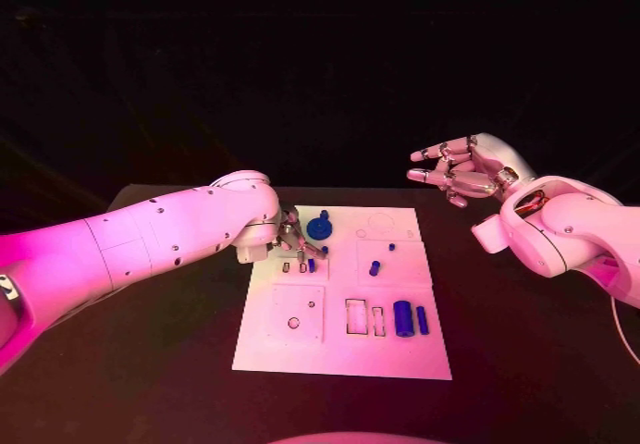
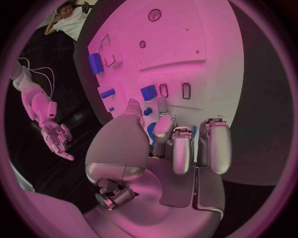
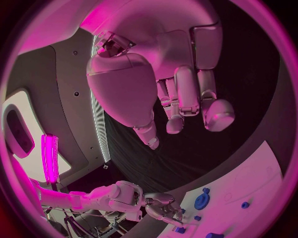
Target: Assemble the parts on the task board
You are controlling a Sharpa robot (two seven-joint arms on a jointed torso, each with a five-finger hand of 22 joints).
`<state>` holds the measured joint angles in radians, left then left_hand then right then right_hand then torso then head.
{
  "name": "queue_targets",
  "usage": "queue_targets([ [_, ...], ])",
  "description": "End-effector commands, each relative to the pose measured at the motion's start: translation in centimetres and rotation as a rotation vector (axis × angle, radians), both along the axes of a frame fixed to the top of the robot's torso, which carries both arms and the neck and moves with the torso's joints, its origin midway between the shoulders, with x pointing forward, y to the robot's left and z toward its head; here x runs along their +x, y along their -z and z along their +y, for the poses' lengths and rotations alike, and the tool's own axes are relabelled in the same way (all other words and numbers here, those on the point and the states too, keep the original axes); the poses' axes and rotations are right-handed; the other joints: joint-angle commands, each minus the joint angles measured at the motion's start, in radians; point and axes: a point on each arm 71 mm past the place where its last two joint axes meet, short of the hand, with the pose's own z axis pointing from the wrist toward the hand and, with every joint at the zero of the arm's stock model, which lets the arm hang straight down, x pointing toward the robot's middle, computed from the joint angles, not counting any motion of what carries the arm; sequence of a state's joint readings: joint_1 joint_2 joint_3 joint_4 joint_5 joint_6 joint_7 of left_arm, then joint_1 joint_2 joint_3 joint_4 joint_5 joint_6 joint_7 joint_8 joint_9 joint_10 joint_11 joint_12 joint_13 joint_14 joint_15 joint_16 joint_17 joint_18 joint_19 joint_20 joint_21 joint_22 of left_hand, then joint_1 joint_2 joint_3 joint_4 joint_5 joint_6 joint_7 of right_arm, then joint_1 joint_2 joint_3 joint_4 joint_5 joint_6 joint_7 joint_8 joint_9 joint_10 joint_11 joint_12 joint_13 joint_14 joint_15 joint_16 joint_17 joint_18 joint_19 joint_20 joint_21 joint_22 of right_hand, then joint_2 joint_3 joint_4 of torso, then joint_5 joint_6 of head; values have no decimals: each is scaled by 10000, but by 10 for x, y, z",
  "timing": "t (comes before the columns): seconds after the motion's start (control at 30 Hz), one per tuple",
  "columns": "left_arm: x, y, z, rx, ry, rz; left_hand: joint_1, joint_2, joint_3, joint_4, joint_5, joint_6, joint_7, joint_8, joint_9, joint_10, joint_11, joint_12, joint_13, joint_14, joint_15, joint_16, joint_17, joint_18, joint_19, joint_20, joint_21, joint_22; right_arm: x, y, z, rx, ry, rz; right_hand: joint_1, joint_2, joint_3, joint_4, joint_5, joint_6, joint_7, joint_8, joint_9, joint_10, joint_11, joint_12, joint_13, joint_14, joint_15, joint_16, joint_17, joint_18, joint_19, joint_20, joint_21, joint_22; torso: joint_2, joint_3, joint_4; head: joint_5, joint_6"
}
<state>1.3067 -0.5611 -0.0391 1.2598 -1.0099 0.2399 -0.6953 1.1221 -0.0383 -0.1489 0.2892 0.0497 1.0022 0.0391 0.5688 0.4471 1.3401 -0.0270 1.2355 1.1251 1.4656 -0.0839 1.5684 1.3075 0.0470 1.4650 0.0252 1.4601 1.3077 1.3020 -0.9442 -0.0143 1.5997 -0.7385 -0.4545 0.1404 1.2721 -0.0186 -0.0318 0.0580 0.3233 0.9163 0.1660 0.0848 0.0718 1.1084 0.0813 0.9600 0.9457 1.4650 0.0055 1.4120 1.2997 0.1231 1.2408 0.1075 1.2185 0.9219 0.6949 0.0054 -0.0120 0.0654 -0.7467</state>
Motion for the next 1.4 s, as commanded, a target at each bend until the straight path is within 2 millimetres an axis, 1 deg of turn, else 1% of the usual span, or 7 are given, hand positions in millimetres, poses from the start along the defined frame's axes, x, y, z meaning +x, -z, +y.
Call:
queue_targets([
  [0.03,-2,2,-3,83,192,255,0,98,-71,7,-29,-80,2,51,33,16,-34,55,17,1052,-66,24,2633,-90,394,-81,39,953,0,1,2,-112,-127,31,32,109,-71,-14,48,44,-1,14,7,-81,-23,-56,-23,242,-23,-49,-24,60,-79,4,-53,-23,7,7,-13,7,-2],
  [0.3,-3,3,-7,134,341,357,81,198,-103,2,-28,-126,0,111,129,31,-35,72,53,1052,-64,24,2633,-90,393,-79,42,962,0,1,4,-125,-167,64,32,109,-71,-14,48,44,-1,14,7,-81,-23,-56,-23,242,-23,-49,-24,60,-79,4,-53,-23,6,15,12,-6,-14],
  [0.57,-3,3,-7,148,373,400,189,288,-136,-13,-26,-171,-1,166,226,23,-35,58,48,1052,-63,24,2633,-85,382,-76,31,947,1,3,5,-141,-199,102,42,127,-80,-6,68,48,-3,17,7,-85,-24,-61,-41,236,-25,-61,-40,63,-87,3,-70,-44,7,11,15,8,-14],
  [0.87,-3,5,-11,-11,398,563,537,483,-143,-64,-23,-256,1,257,409,34,-32,63,91,1052,-58,24,2633,-87,380,-67,39,971,1,4,7,-189,-263,154,49,143,-85,0,83,47,-3,17,6,-112,-25,-96,-86,227,-26,-79,-67,72,-111,2,-101,-93,20,6,1,26,-26],
  [1.23,-4,6,-12,-95,423,596,716,626,-136,-73,-22,-305,5,301,512,24,-29,40,84,1052,-55,24,2633,-81,368,-63,24,954,2,6,9,-309,-315,252,109,203,-110,18,112,26,1,10,0,-271,-25,-287,-313,163,-26,-201,-242,108,-212,1,-243,-299,17,2,11,19,-38],
  [1.3,-4,7,-13,-95,458,617,792,678,-131,-87,-22,-325,7,315,550,20,-27,32,83,1052,-54,24,2633,-82,368,-61,26,961,2,6,9,-322,-323,273,109,203,-110,18,112,26,1,10,0,-271,-25,-287,-313,163,-26,-201,-242,108,-212,1,-243,-299,20,4,8,36,-55],
  [1.4,-4,7,-13,-72,505,617,1095,826,-43,-198,-22,-365,6,351,640,21,-26,24,95,1052,-55,24,2633,-84,369,-60,32,977,2,7,9,-338,-331,290,132,216,-116,17,114,23,1,9,-1,-279,-25,-297,-336,155,-27,-218,-263,111,-220,0,-264,-321,19,7,8,38,-63],
])
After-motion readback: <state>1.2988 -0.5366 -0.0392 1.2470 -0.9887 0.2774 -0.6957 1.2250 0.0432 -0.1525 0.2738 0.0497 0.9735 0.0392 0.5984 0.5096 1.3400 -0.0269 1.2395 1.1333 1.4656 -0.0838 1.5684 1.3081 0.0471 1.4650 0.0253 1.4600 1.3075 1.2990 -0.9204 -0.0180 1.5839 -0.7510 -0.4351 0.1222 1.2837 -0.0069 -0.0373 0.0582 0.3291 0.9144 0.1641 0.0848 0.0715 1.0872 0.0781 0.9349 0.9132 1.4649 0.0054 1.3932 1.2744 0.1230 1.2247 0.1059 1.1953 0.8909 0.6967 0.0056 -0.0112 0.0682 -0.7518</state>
